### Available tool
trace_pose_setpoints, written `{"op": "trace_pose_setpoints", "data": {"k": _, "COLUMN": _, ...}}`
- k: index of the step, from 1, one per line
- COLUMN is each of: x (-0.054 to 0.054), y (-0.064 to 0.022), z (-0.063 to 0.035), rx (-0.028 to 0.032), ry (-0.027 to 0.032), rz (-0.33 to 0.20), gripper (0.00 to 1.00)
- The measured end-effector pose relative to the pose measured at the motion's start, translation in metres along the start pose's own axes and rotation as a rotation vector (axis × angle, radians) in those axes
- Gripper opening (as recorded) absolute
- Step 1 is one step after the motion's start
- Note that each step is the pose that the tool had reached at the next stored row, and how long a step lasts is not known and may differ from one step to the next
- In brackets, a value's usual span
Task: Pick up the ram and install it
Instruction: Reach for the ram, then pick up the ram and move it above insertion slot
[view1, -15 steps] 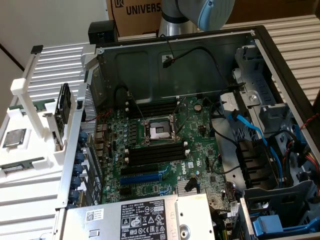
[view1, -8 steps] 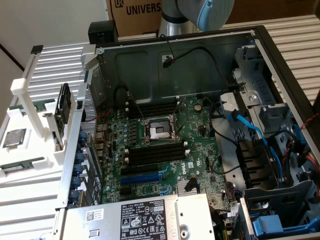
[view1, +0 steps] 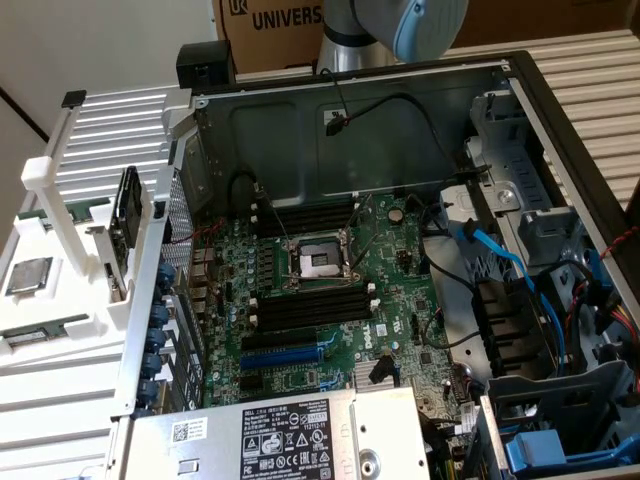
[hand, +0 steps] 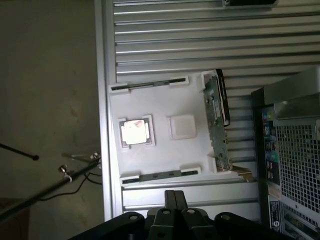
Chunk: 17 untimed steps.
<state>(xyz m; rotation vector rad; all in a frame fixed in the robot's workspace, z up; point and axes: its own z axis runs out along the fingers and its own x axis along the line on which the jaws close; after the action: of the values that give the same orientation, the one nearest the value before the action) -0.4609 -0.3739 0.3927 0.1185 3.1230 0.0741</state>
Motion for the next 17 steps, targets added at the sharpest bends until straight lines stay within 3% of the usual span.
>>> {"op": "trace_pose_setpoints", "data": {"k": 4, "x": 0.024, "y": 0.0073, "z": 0.0001, "rx": 0.0003, "ry": -0.0003, "rz": -0.002, "gripper": 0.10}}
{"op": "trace_pose_setpoints", "data": {"k": 17, "x": 0.025, "y": 0.0073, "z": 0.0000, "rx": 0.0004, "ry": 0.0000, "rz": -0.002, "gripper": 0.10}}
